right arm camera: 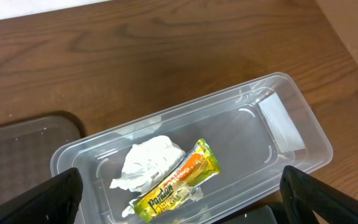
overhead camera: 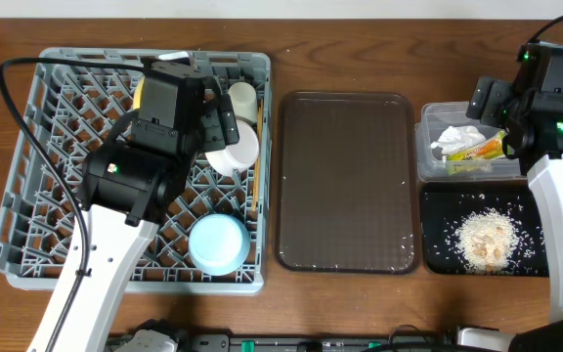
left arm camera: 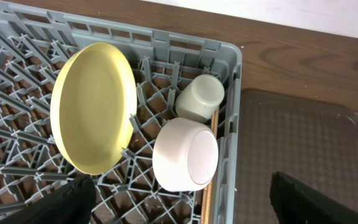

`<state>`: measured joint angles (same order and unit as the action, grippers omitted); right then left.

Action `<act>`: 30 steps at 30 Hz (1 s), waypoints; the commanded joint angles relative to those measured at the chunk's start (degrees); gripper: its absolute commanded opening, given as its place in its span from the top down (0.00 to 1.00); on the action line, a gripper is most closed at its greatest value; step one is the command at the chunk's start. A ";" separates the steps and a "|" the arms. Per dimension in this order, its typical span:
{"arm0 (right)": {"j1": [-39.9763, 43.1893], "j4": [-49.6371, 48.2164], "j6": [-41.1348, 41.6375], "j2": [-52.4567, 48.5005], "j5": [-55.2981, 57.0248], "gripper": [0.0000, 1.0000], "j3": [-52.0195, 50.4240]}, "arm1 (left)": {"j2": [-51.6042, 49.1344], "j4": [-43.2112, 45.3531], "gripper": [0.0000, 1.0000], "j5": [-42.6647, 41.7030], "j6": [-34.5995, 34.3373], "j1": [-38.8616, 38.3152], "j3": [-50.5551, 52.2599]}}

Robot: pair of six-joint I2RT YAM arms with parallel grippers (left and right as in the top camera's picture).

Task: Sort waste into correct bins and load items into the dishwasher rack

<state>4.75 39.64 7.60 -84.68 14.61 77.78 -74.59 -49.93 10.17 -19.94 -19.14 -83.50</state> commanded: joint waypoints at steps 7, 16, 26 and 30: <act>0.20 0.04 0.50 0.70 0.13 0.01 0.55 | -0.15 -0.17 0.09 -0.55 -0.72 0.20 -0.09; 0.20 0.04 0.50 0.70 0.13 0.01 0.55 | -0.15 -0.17 0.09 -0.55 -0.72 0.20 -0.11; -0.79 3.19 0.50 8.57 -0.04 0.01 0.11 | -0.15 -0.17 0.09 -0.55 -0.72 0.20 -0.09; -3.74 4.98 -0.13 17.92 0.70 0.01 0.11 | -0.15 -0.17 0.09 -0.55 -0.72 0.20 -0.09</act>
<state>3.29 44.29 7.60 -74.08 14.63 77.41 -74.59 -49.93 10.15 -19.94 -19.14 -83.50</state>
